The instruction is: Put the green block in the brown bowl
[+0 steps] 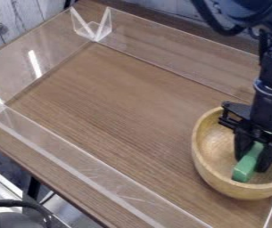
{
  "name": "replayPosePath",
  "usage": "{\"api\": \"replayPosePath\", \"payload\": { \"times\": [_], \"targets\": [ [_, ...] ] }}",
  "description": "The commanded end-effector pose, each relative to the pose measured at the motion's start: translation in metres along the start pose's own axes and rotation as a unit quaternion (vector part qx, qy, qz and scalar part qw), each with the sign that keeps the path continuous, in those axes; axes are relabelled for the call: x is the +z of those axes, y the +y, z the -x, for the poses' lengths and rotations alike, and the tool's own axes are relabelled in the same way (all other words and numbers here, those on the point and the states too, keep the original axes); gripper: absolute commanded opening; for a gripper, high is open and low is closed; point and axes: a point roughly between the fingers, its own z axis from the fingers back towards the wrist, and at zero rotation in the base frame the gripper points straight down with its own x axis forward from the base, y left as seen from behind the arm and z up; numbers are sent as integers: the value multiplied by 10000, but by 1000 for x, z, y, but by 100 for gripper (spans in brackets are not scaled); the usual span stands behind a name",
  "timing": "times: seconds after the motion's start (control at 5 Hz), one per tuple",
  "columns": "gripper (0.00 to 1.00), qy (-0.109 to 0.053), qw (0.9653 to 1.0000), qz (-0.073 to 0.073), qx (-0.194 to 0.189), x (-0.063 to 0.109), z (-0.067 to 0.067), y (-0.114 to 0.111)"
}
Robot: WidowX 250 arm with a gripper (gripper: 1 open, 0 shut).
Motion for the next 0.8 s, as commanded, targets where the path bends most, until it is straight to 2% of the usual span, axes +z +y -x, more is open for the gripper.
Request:
{"api": "replayPosePath", "payload": {
  "times": [0.0,0.6],
  "targets": [
    [0,-229,9997,62,-4,9,-10,0],
    [0,-123,9999,23,39,-3,-12,7]
  ]
}}
